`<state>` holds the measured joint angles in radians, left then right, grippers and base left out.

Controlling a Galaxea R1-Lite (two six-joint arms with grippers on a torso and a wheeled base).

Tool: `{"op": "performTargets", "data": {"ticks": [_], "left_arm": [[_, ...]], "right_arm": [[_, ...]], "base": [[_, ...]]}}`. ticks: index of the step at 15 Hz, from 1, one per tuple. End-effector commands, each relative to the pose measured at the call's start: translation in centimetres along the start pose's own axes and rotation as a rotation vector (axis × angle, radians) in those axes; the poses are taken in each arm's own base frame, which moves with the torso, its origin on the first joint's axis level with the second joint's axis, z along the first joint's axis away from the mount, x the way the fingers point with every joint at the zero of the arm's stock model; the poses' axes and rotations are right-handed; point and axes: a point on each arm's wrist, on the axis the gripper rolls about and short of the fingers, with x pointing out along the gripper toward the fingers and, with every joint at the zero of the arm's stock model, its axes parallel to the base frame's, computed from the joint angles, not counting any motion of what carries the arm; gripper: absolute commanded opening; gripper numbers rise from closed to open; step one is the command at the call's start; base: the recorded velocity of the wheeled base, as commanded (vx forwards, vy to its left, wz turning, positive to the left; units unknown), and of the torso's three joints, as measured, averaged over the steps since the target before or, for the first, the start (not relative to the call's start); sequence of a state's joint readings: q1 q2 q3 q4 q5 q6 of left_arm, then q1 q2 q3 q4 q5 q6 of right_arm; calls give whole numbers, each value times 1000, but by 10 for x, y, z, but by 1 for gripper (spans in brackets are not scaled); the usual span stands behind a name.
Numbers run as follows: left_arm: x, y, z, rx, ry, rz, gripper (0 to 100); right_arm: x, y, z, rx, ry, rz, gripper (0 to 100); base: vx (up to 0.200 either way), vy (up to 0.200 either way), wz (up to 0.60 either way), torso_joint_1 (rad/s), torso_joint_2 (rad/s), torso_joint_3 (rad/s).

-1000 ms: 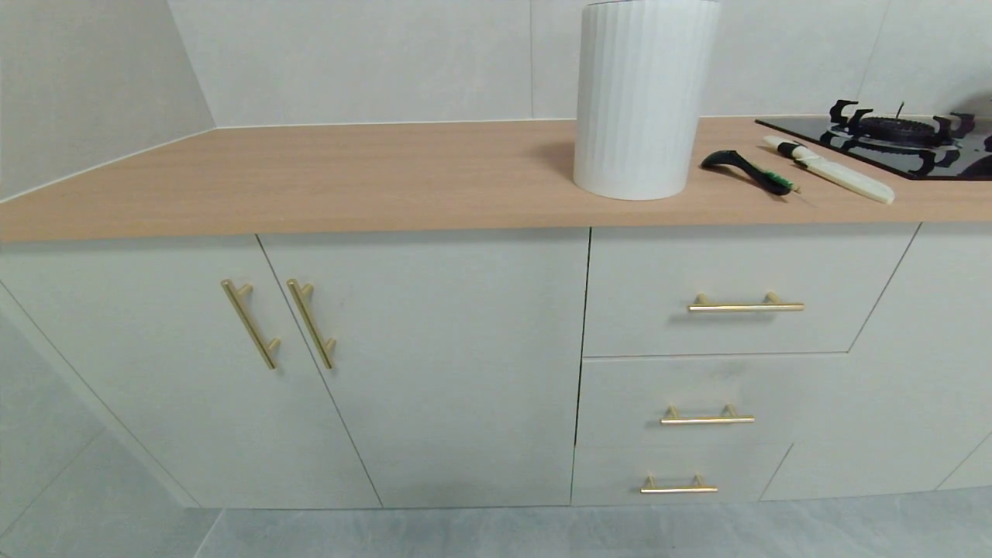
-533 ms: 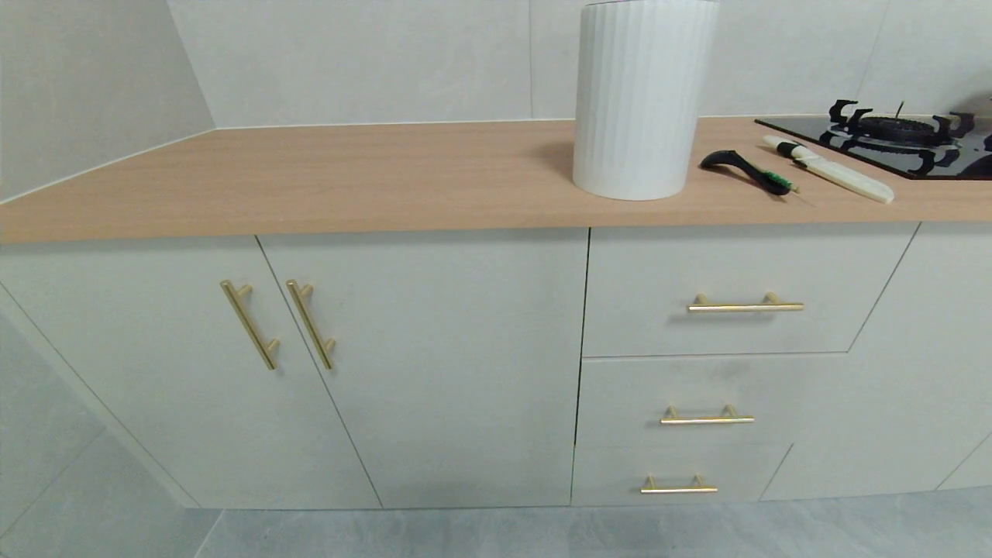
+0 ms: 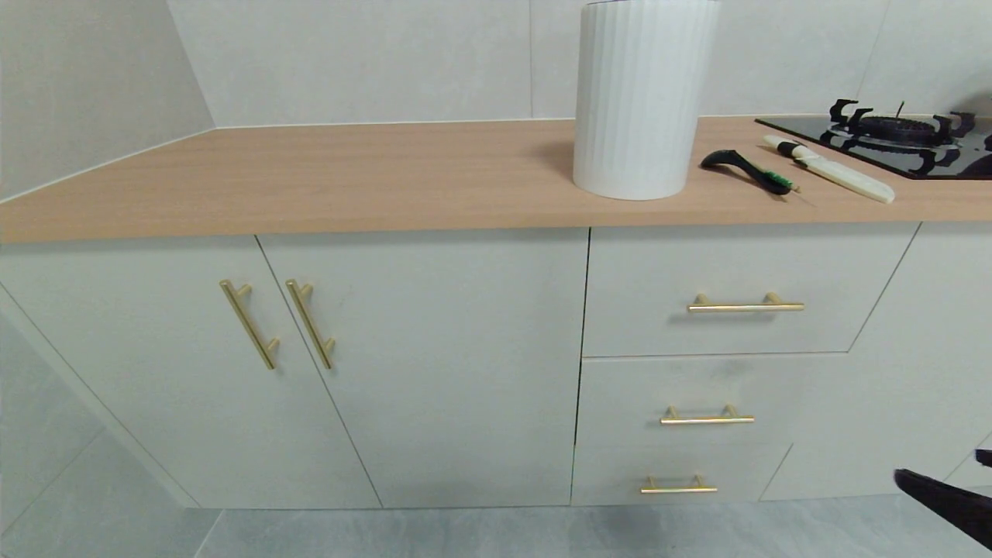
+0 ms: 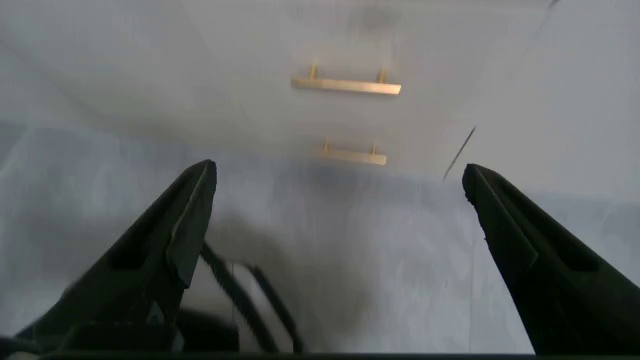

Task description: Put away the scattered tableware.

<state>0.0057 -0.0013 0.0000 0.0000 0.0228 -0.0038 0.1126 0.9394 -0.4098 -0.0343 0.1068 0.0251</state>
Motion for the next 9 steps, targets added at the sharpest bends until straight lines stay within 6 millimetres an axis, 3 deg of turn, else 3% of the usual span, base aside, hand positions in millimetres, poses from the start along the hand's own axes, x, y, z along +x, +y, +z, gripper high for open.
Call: {"op": "performTargets", "data": {"ticks": [1,3,9], "left_arm": [[0,0,0,-1,1,1,100],[0,0,0,-1,1,1,100],[0,0,0,-1,1,1,100]], "right_arm": [[99,-6,22,11,232,13,100],[140,-10,19,10,246,-6,100],[217,-19,-14,-16,260,-107,100]], "base": [[0,0,0,0,0,0],[0,0,0,0,0,0],[0,0,0,0,0,0]]}}
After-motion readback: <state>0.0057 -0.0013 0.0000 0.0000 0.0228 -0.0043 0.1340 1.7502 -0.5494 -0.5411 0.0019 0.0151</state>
